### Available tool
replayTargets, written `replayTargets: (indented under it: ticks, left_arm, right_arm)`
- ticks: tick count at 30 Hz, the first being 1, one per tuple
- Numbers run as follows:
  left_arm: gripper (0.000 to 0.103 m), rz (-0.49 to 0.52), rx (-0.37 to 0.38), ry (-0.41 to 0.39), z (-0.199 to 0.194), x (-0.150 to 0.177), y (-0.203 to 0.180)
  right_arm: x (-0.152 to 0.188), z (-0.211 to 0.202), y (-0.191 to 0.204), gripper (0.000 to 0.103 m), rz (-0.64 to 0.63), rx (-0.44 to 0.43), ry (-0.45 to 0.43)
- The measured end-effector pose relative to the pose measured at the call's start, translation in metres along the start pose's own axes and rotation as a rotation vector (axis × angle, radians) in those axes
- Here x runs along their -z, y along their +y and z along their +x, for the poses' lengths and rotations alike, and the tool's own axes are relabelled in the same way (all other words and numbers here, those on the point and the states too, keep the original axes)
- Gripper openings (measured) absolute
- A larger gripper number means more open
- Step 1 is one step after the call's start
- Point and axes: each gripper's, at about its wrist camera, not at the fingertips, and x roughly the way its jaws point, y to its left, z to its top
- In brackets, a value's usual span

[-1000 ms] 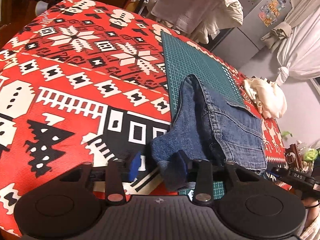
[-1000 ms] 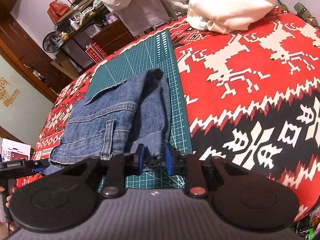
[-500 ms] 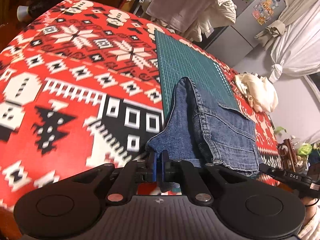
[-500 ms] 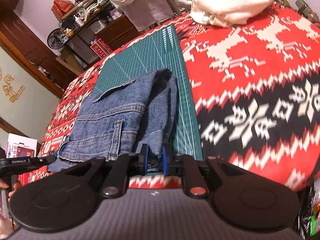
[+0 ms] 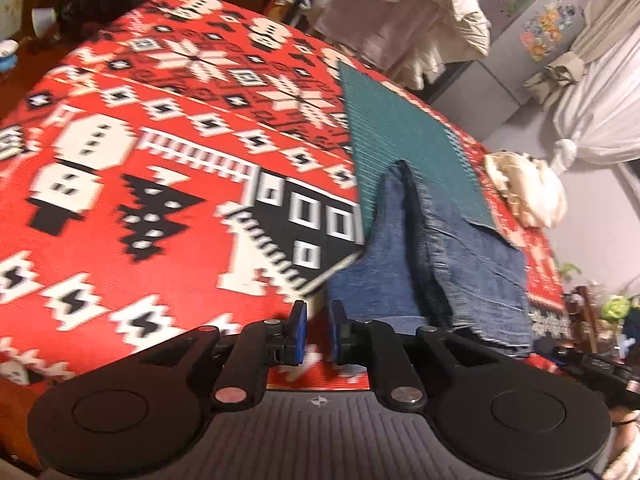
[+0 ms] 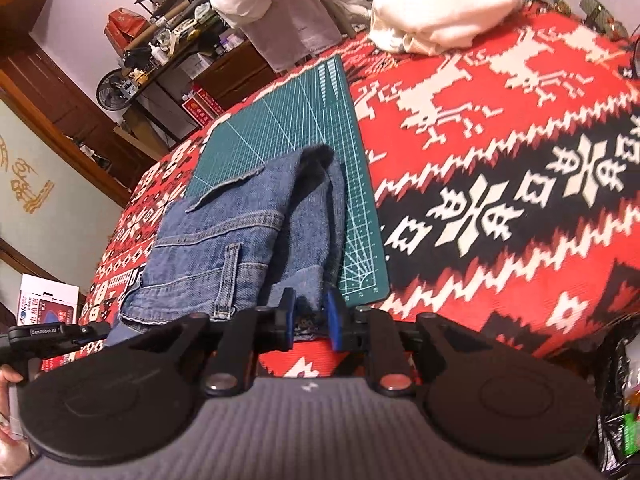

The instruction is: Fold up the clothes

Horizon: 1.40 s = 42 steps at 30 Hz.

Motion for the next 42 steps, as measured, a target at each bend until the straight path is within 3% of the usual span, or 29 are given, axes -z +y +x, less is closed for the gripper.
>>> replayTargets:
  ticks: [4, 10, 13, 18, 22, 30, 33, 35, 36, 42]
  left_arm:
    - [0.008, -0.001, -0.01, -0.034, -0.014, 0.001, 0.002]
    - [0.009, 0.002, 0.108, -0.074, -0.021, -0.007, -0.021]
    - [0.027, 0.011, 0.168, -0.069, -0.01, -0.012, -0.039]
    - [0.034, -0.004, 0.232, 0.005, 0.031, -0.017, -0.06]
    - [0.037, -0.007, 0.222, 0.075, 0.062, -0.019, -0.07]
    - [0.038, -0.046, 0.244, 0.125, 0.082, -0.017, -0.071]
    - [0.027, -0.052, 0.243, 0.119, 0.083, -0.018, -0.071]
    - [0.018, -0.056, 0.245, 0.107, 0.081, -0.018, -0.071]
    - [0.018, -0.062, 0.249, 0.1, 0.079, -0.019, -0.072]
    - [0.017, -0.097, 0.32, 0.054, 0.07, -0.033, -0.08]
  right_arm:
    - [-0.001, -0.012, 0.003, 0.02, -0.017, 0.011, -0.031]
    - [-0.006, -0.019, 0.015, 0.027, -0.025, -0.032, -0.058]
    - [-0.012, -0.015, 0.024, 0.028, -0.021, -0.066, -0.065]
    - [-0.019, 0.002, 0.025, 0.04, 0.037, -0.103, -0.044]
    - [-0.021, 0.021, 0.018, 0.046, 0.121, -0.135, -0.003]
    - [-0.015, 0.055, 0.016, 0.051, 0.173, -0.169, 0.063]
    - [-0.015, 0.062, 0.025, 0.03, 0.14, -0.152, 0.067]
    - [-0.014, 0.062, 0.032, 0.025, 0.108, -0.134, 0.057]
    - [-0.016, 0.061, 0.035, 0.017, 0.098, -0.132, 0.048]
    - [-0.032, 0.048, 0.045, 0.013, 0.094, -0.157, -0.02]
